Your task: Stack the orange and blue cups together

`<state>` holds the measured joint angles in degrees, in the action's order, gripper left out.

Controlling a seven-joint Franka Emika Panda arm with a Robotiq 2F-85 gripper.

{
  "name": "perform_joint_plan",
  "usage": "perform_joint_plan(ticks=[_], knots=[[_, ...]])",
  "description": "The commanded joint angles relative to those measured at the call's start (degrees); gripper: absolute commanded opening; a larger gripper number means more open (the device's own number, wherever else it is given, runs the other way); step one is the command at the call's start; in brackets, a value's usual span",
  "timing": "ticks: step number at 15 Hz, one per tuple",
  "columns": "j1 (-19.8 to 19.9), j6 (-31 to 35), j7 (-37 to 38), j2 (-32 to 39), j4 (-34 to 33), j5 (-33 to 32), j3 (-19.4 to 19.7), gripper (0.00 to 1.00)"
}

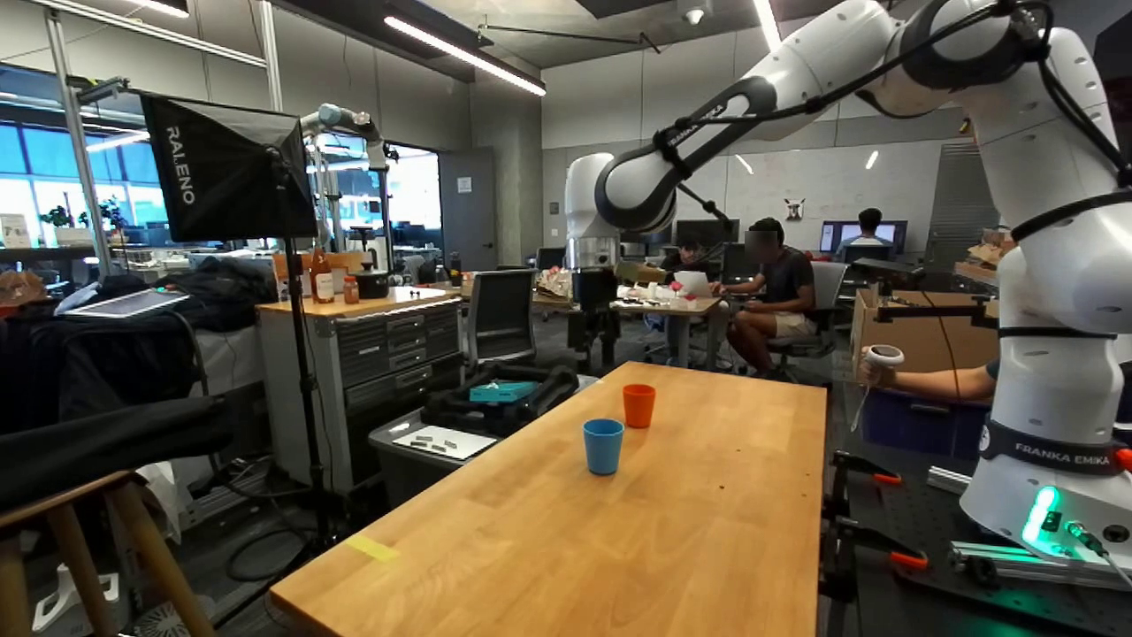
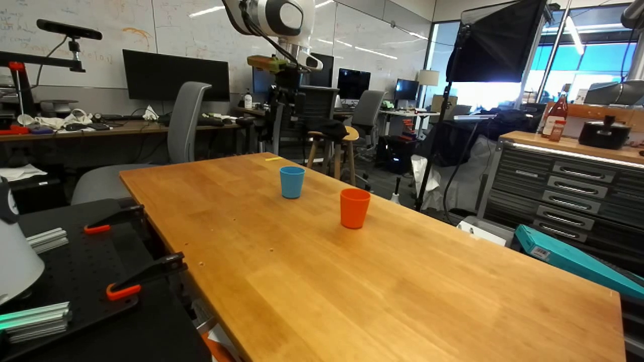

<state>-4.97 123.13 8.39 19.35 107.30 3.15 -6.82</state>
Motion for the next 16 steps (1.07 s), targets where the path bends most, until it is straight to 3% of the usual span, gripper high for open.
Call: perform_joint_plan(ticks=[1,16], knots=[[-1.4,3.6,0.5,7.3,-5.5,0.5,0.7,1.00],[-1.5,11.8,-1.1,13.2,-0.7,-2.3,3.2,1.00]])
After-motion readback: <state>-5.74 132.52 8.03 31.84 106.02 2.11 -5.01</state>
